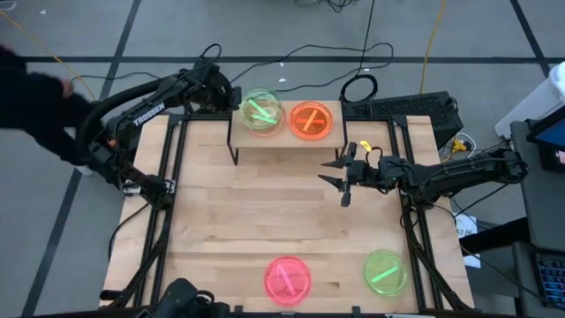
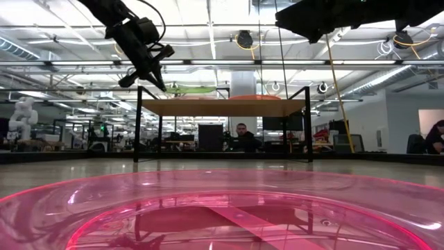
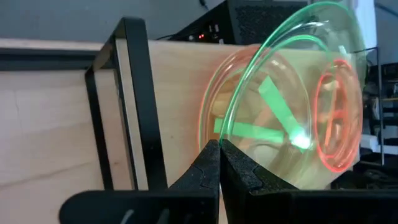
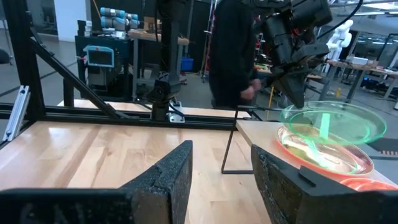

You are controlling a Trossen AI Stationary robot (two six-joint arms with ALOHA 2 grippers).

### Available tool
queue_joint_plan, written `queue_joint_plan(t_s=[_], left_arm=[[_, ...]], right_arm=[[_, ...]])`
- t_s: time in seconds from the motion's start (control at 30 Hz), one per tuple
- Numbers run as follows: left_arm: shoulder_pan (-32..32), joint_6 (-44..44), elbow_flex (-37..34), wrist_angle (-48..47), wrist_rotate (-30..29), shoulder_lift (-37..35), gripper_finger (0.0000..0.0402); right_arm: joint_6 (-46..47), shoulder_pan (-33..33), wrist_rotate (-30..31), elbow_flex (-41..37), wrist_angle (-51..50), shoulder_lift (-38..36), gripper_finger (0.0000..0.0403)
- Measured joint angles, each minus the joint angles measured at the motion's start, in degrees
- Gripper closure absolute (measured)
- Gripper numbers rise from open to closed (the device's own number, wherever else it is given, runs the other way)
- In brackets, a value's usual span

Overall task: Place and stack plates onto a shelf
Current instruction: Stack the green plate on top of the green plate on the shelf

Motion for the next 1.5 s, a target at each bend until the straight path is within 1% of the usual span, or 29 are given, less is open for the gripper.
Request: queue_joint_plan(t_s=[0.2,0.43,0.6,0.77,1.5], left_arm=[[0.0,0.7,0.0,0.5,-0.1,2.2,0.0401],[-0.3,0.8,0.0,0.2,2.2,5.5,0.0401],[-0.3,1.3,0.0,1.0,2.0,5.6,0.0401],[-0.3,0.4,0.0,2.3,2.0,5.2,0.04],[-0.3,0.5,0.0,2.8,0.2,5.1,0.04]], right_arm=[[-0.1,0.0,0.0,0.0,0.0,0.0,0.0255],[-0.1,0.0,0.0,0.0,0.1,0.0,0.0255],[-2.6,0.0,0.0,0.0,9.9,-0.2,0.0255],[-2.6,0.0,0.0,0.0,14.5,-0.5,0.0255],[-2.7,0.0,0.0,0.0,13.3,-0.5,0.0255]])
